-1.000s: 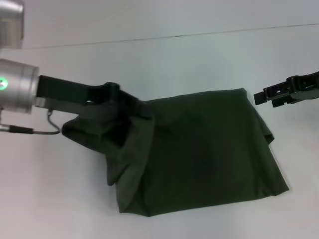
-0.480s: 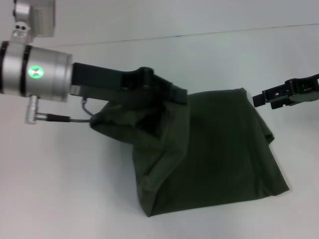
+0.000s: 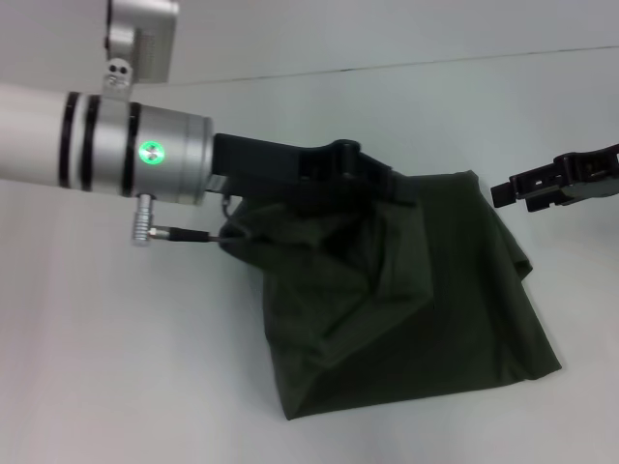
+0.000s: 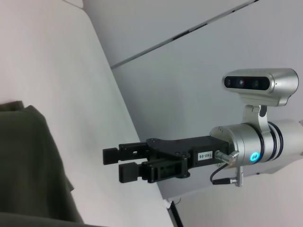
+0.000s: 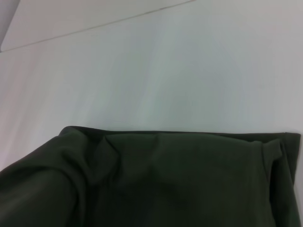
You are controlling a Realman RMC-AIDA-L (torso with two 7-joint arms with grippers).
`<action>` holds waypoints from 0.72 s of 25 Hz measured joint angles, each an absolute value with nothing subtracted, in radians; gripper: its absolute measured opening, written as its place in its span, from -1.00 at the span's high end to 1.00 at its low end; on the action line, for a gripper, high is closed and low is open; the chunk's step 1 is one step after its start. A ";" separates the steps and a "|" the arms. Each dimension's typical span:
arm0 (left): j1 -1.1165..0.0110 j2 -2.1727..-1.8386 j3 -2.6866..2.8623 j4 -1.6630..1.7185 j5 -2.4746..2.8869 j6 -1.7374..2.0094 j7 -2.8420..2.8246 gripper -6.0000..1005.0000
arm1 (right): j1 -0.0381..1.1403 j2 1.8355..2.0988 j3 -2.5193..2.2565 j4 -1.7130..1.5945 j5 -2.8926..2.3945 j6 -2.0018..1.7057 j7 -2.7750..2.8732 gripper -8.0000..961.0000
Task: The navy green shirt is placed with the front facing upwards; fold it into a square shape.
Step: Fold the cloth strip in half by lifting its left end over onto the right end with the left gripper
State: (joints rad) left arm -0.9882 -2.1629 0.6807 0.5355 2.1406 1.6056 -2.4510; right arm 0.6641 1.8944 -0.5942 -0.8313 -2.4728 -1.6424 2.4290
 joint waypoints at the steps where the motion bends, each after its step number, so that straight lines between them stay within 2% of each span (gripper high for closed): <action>1: -0.991 -2.164 0.681 0.524 2.136 1.599 -2.445 0.93 | 0.664 1.894 -0.594 -0.831 -2.473 -1.642 2.429 -0.66; 18: -1.071 -2.175 0.722 0.340 2.060 1.505 -2.344 0.93 | 0.678 1.894 -0.595 -0.831 -2.462 -1.646 2.432 -0.66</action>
State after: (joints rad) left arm -1.0707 -2.1745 0.7216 0.3403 2.0600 1.5050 -2.3440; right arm 0.6776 1.8943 -0.5952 -0.8313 -2.4619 -1.6462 2.4320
